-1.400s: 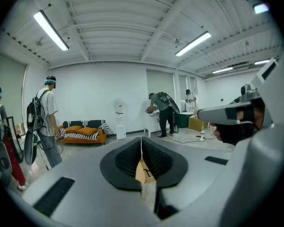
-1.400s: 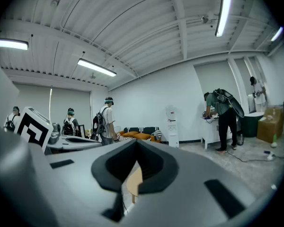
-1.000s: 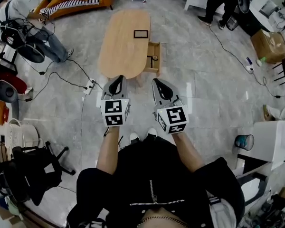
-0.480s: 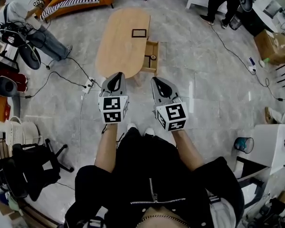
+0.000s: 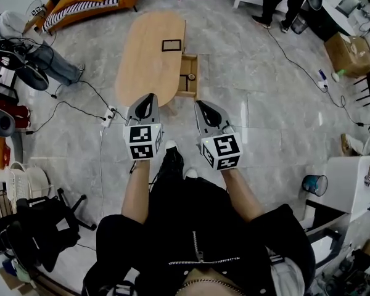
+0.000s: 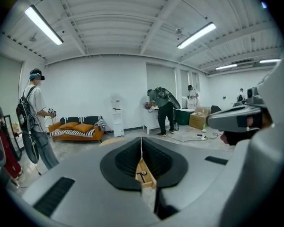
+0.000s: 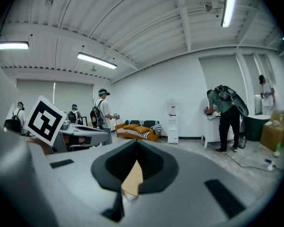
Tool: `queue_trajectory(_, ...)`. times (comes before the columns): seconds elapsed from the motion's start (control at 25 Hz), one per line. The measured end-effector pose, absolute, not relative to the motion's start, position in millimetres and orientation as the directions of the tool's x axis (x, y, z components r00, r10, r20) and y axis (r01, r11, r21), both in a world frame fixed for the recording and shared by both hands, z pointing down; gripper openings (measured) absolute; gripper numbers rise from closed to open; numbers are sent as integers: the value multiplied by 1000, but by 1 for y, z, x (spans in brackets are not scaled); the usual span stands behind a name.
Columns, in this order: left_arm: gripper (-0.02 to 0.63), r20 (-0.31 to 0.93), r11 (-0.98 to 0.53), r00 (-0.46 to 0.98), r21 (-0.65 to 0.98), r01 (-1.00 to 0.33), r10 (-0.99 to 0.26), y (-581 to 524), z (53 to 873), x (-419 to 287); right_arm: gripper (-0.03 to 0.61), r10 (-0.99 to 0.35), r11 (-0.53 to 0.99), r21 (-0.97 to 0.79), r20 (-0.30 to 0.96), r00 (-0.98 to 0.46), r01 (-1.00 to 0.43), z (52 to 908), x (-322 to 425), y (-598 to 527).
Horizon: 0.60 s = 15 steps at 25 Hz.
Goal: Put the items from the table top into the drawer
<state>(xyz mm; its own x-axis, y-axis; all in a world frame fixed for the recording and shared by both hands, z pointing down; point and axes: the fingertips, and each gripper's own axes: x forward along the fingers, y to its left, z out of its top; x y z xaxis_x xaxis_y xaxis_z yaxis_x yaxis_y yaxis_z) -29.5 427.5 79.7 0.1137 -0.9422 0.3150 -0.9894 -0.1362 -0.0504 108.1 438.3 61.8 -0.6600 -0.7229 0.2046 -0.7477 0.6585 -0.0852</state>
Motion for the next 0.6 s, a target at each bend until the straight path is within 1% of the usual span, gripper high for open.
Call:
queue_trajectory(0.28, 17, 314, -170, 150, -36, -985, -937, 380, 82, -36, 9, -741, 633, -88, 218, -635, -769, 64, 100, 396)
queue_trajectory(0.6, 17, 307, -171, 159, -14, -985, -938, 325, 80, -86, 9, -739, 633, -85, 234, -632, -770, 62, 48, 342)
